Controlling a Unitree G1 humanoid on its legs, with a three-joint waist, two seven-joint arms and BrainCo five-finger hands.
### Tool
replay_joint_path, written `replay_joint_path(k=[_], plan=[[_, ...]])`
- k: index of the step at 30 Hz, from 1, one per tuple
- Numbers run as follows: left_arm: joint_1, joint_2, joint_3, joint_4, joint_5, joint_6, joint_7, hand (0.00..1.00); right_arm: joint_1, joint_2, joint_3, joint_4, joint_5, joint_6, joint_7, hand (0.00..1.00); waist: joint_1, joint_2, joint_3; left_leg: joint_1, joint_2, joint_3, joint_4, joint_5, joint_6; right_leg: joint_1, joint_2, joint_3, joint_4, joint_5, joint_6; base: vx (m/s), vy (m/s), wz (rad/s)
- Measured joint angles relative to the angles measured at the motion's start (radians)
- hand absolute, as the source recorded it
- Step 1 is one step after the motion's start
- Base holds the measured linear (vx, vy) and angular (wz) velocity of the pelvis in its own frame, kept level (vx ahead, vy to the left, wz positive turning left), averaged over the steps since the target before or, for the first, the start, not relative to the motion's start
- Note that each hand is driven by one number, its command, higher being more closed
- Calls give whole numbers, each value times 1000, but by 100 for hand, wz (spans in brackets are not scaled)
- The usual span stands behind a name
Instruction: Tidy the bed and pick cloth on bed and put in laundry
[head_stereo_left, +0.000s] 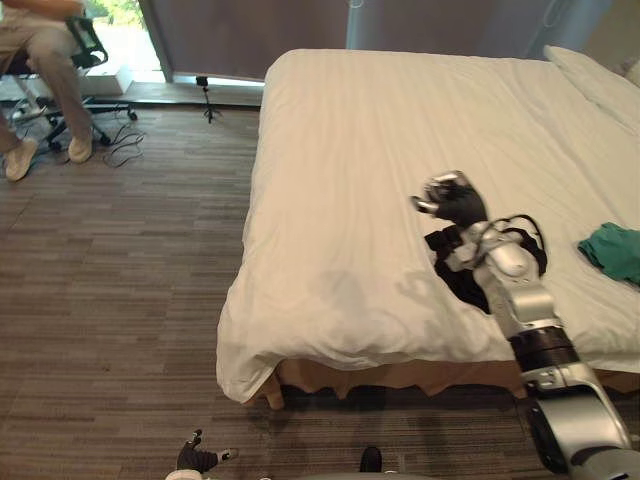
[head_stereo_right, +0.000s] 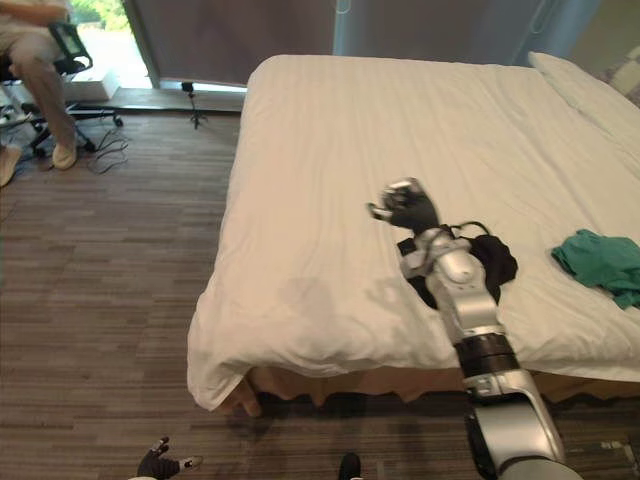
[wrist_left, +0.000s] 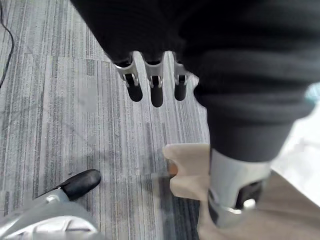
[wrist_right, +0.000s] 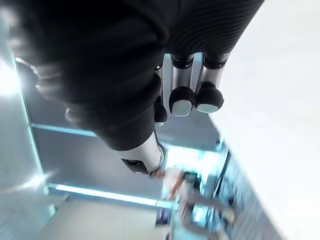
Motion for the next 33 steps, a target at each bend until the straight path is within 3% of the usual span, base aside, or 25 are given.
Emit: replay_joint_path(k=[2,4,9,11,17,20,22,26,28,33], plan=[[-17,-9,-11,0,-19,-13,4,0,-40,64,56,1,-4,17,-1,100,19,12,40,-28,-3,-12,1,9,8,-22,-4,-12,0,20,-7,-100,-2,19],[-44,-15,-39,-2,-37,-20,23,0,-84,138,131,15,-17,40,-5,100,45,25,125,-66,-17,-28,1,26,20,-51,-20,-20,0,34,-10,-162,0,19],[-97,-15,-59,-26,-80,-33,62,0,-183,223,250,54,-92,75,-31,100,51,45,309,-190,-36,-33,41,47,41,-156,-50,-15,1,77,-12,-167,-7,4],[-122,-12,-89,-31,-89,-41,63,0,-215,223,256,114,-104,101,-43,100,56,68,337,-252,-43,-41,68,49,45,-202,-57,-14,1,95,-13,-147,7,10],[-199,5,-226,-29,-144,-59,65,0,-279,190,242,238,-122,129,-76,100,58,142,368,-414,-60,-85,84,79,62,-333,-77,-41,1,115,-16,-52,6,20],[-243,4,-308,-32,-206,-60,59,0,-352,145,228,367,-91,124,-80,100,78,193,385,-476,-68,-109,88,97,68,-379,-85,-61,1,124,-13,-27,15,24],[-258,3,-347,-33,-235,-61,56,0,-375,134,226,442,-83,111,-69,100,95,214,383,-503,-73,-120,88,104,71,-401,-90,-71,0,126,-14,-28,23,20],[-252,7,-391,-44,-241,-87,26,0,-393,101,186,662,-24,96,6,100,121,221,379,-520,-94,-144,88,117,80,-405,-111,-90,0,132,-9,-22,51,22],[-243,11,-393,-52,-229,-118,11,0,-388,42,148,740,0,95,69,100,126,221,378,-529,-116,-158,88,122,88,-406,-133,-99,0,142,5,-36,81,26],[-147,29,-343,-143,-191,-146,-44,0,-153,-61,-117,751,30,89,205,100,73,221,378,-485,-162,-188,87,121,111,-336,-182,-132,0,149,25,-30,116,26]])
